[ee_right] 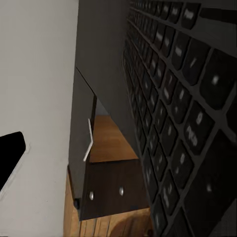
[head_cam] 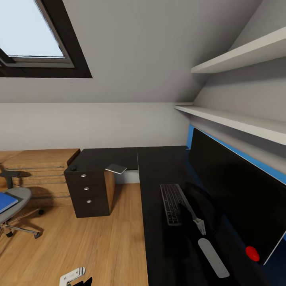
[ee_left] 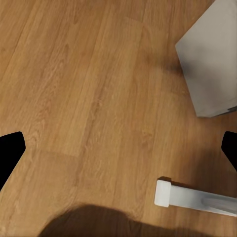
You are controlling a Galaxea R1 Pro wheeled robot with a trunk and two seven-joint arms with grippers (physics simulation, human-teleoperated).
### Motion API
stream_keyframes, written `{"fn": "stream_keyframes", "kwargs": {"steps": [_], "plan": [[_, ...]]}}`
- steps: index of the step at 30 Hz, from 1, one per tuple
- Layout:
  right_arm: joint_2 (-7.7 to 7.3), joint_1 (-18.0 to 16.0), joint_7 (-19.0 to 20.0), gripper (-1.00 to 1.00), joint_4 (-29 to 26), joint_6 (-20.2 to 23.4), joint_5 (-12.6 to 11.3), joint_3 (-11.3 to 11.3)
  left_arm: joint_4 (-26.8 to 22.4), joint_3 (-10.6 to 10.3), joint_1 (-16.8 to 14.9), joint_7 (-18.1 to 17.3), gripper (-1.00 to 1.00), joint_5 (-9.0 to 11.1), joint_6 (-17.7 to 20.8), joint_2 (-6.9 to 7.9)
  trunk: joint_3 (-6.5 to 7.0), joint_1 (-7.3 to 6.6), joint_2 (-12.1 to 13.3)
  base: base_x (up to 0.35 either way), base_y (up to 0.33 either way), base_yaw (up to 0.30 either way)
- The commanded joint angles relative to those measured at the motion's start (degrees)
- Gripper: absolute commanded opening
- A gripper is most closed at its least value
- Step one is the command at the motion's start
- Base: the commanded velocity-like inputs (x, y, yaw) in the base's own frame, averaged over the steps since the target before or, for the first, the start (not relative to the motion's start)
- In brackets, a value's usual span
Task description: In the bedroom, organize the workspace by keeping the computer under the desk, ensuring the monitor is on the desk, placing the keyboard on the desk next to the monitor, placing the mouse on the desk next to the keyboard, moving the folder from the swivel chair onto the desk next to the mouse, stacking the notebook on top of the folder with the pen on top of the notebook, and positioning the swivel chair next to the desk.
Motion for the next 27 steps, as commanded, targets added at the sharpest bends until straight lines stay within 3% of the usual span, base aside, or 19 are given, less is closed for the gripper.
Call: {"fn": "stream_keyframes", "kwargs": {"steps": [1, 22, 27], "plan": [[0.0, -0.02, -0.3, 1.0, -0.1, 0.06, -0.36, 0.03, -0.11, 0.19, 0.0, -0.26, 1.0, 0.3, 0.39, -0.05, -0.06, 0.01, -0.05, 0.0, 0.0, 0.0], [0.0, -0.01, -0.3, 1.0, -0.1, 0.05, -0.36, 0.03, -0.11, 0.22, 0.0, -0.2, 1.0, 0.3, 0.39, 0.01, -0.06, 0.01, -0.05, -0.001, -0.053, 0.0], [0.0, -0.01, -0.3, 1.0, -0.1, 0.07, -0.36, 0.03, -0.1, 0.23, 0.0, -0.25, 1.0, 0.3, 0.39, 0.01, -0.06, 0.01, -0.05, -0.209, -0.002, 0.0]]}}
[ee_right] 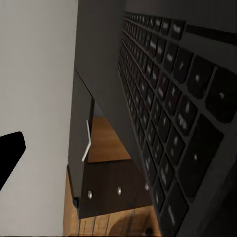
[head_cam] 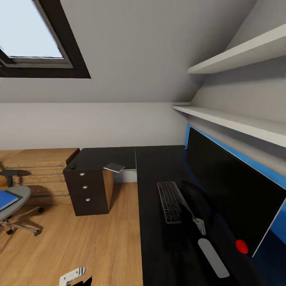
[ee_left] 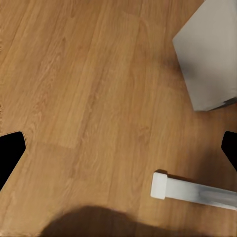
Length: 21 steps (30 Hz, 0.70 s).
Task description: In the bedroom, organize the workspace by keeping the computer under the desk, ensuring the monitor is on the desk, placing the keyboard on the desk next to the monitor, placing the mouse on the desk next to the keyboard, moving the folder from the swivel chair onto the desk next to the mouse, stacking the notebook on top of the folder with the pen on top of the notebook, and positioning the swivel chair next to the desk.
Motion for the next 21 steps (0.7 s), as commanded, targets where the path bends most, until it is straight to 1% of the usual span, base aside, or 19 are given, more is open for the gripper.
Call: {"fn": "stream_keyframes", "kwargs": {"steps": [1, 21], "plan": [[0.0, -0.03, -0.32, 1.0, -0.1, 0.06, -0.35, 0.03, -0.12, 0.21, 0.0, -0.26, 1.0, 0.3, 0.39, -0.06, -0.06, -0.02, -0.05, -0.312, 0.0, 0.0], [-0.07, -0.03, -0.32, 1.0, -0.1, 0.15, -0.35, 0.03, -0.12, 0.25, 0.0, -0.34, 1.0, 0.38, 0.39, -0.06, -0.06, -0.02, -0.05, -0.332, 0.0, 0.0]]}}
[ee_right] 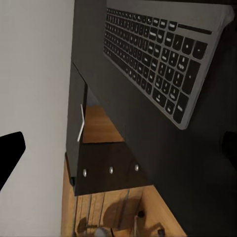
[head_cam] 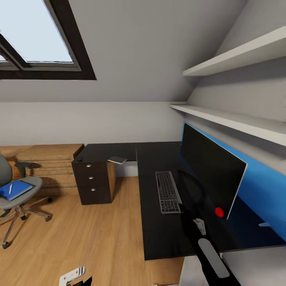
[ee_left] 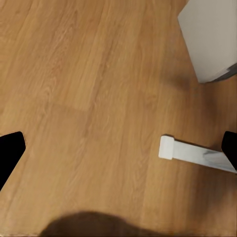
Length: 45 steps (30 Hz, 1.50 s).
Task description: In the bedroom, organize the workspace by keeping the computer under the desk, ensuring the monitor is on the desk, placing the keyboard on the desk next to the monitor, placing the mouse on the desk next to the keyboard, moving the folder from the swivel chair onto the desk next to the mouse, stacking the notebook on top of the folder with the pen on top of the notebook, and positioning the swivel chair next to the desk.
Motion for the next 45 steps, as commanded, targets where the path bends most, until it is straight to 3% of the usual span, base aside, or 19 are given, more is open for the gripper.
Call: {"fn": "stream_keyframes", "kwargs": {"steps": [1, 22, 27, 35, 37, 40, 42, 44, 45], "plan": [[-0.01, -0.03, -0.32, 1.0, -0.1, 0.07, -0.35, 0.03, -0.11, 0.19, 0.0, -0.26, 1.0, 0.3, 0.39, -0.06, -0.06, -0.03, -0.05, -0.334, 0.0, 0.0], [0.11, -0.04, -0.32, 1.0, 0.81, 0.07, -0.4, 0.09, -0.11, 1.21, 0.0, -0.02, 1.0, 0.3, 0.45, -0.06, -0.06, -0.03, -0.05, -0.334, 0.0, 0.0], [0.25, -1.79, -0.37, 1.0, 6.17, 0.07, -0.39, 0.18, -0.04, 1.24, 0.0, 0.0, 1.0, 0.3, 0.47, -0.06, -0.06, -0.03, -0.05, -0.334, 0.0, 0.0], [2.08, -6.69, -0.34, 1.0, 17.76, 0.02, 0.44, 0.27, 2.02, 1.25, 0.0, -0.12, 1.0, 0.21, 0.36, -0.05, -0.06, -0.03, -0.05, -0.317, 0.0, 0.0], [2.98, -7.13, -0.41, 1.0, 19.76, -0.1, 1.82, 0.28, 3.2, 1.25, 0.0, -0.15, 1.0, 0.17, 0.18, -0.01, -0.06, -0.03, -0.05, -0.149, 0.0, 0.0], [4.76, -7.43, -1.49, 1.0, 22.41, -0.43, 6.69, 0.29, 4.11, 1.77, 0.0, -0.07, 1.0, 0.14, -1.38, 0.62, -0.06, -0.03, -0.05, -0.063, 0.0, 0.0], [6.18, -7.55, -2.74, 1.0, 24.06, -1.35, 12.61, 0.38, 4.42, 3.65, 0.0, -0.16, 1.0, 0.13, -4.44, 1.3, -0.06, -0.03, -0.05, -0.056, 0.0, 0.0], [6.87, -7.58, -3.14, 1.0, 24.8, -2.2, 16.04, 0.54, 4.51, 4.62, 0.0, -0.26, 1.0, 0.13, -6.31, 1.47, -0.06, -0.03, -0.05, -0.035, 0.0, 0.0], [7.62, -7.61, -3.46, 1.0, 26.57, -3.99, 21.2, 0.76, 4.75, 5.52, 0.0, -0.33, 1.0, 0.16, -8.73, 1.62, -0.06, -0.03, -0.05, -0.016, 0.0, 0.0]]}}
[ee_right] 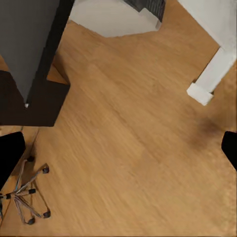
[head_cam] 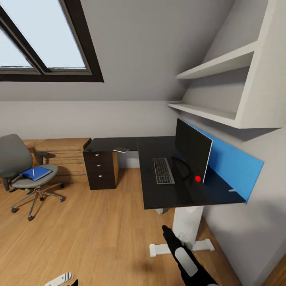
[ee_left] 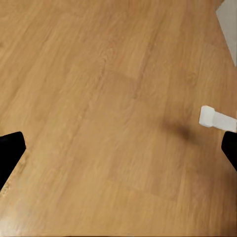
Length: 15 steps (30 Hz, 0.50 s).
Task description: In the bedroom, organize the workspace by keeping the computer under the desk, ensuring the monitor is on the desk, placing the keyboard on the desk next to the monitor, placing the mouse on the desk next to the keyboard, moving the folder from the swivel chair onto the desk next to the mouse, stacking the notebook on top of the folder with the pen on top of the notebook, and positioning the swivel chair next to the desk.
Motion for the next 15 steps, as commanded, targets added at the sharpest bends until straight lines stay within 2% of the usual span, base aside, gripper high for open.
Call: {"fn": "stream_keyframes", "kwargs": {"steps": [1, 3, 6, 9, 10, 13, 14, 15], "plan": [[0.24, -0.03, -0.48, 1.0, 1.75, -1.86, 2.71, 0.49, 0.46, 0.59, 0.0, -0.3, 1.0, 0.5, -0.75, -0.01, 0.12, -0.21, 0.35, -0.01, 0.0, 0.0], [0.42, -0.03, -0.5, 1.0, 6.54, -5.75, 7.79, 0.66, 3.03, 0.91, 0.0, -0.26, 1.0, 0.47, -1.93, 0.04, 0.48, -0.65, 1.15, -0.005, 0.0, 0.0], [0.43, -0.06, -0.5, 1.0, 10.75, -9.92, 11.44, 0.97, 5.43, 0.89, 0.0, -0.25, 1.0, 0.42, -2.37, 0.02, 1.02, -1.31, 2.36, -0.003, 0.0, 0.0], [0.41, -0.04, -0.51, 1.0, 19.36, -19.52, 18.55, 1.4, 9.25, 0.5, 0.0, -0.21, 1.0, 0.3, -2.78, -0.01, 1.55, -1.97, 3.56, 0.0, 0.0, 0.0], [0.31, -0.03, -0.51, 1.0, 24.56, -25.08, 21.85, 1.48, 10.5, -0.45, 0.0, -0.02, 1.0, -0.38, -4.43, -0.1, 1.73, -2.19, 3.96, 0.0, 0.0, 0.0], [-0.62, 0.0, -0.51, 1.0, 28.2, -28.47, 23.43, 1.52, 11.17, -1.14, 0.0, 0.88, 1.0, -1.92, -8.48, -0.23, 2.27, -2.85, 5.16, 0.0, 0.0, 0.0], [-1.83, 0.07, -0.42, 1.0, 29.65, -29.64, 23.94, 1.53, 11.52, -1.39, 0.0, 2.2, 1.0, -2.78, -11.25, -0.61, 2.45, -3.07, 5.56, 0.0, 0.0, 0.0], [-2.18, 0.08, -0.35, 1.0, 29.95, -29.9, 24.05, 1.54, 11.72, -1.45, 0.0, 2.75, 1.0, -2.98, -11.9, -0.84, 2.63, -3.29, 5.97, 0.0, 0.0, 0.0]]}}
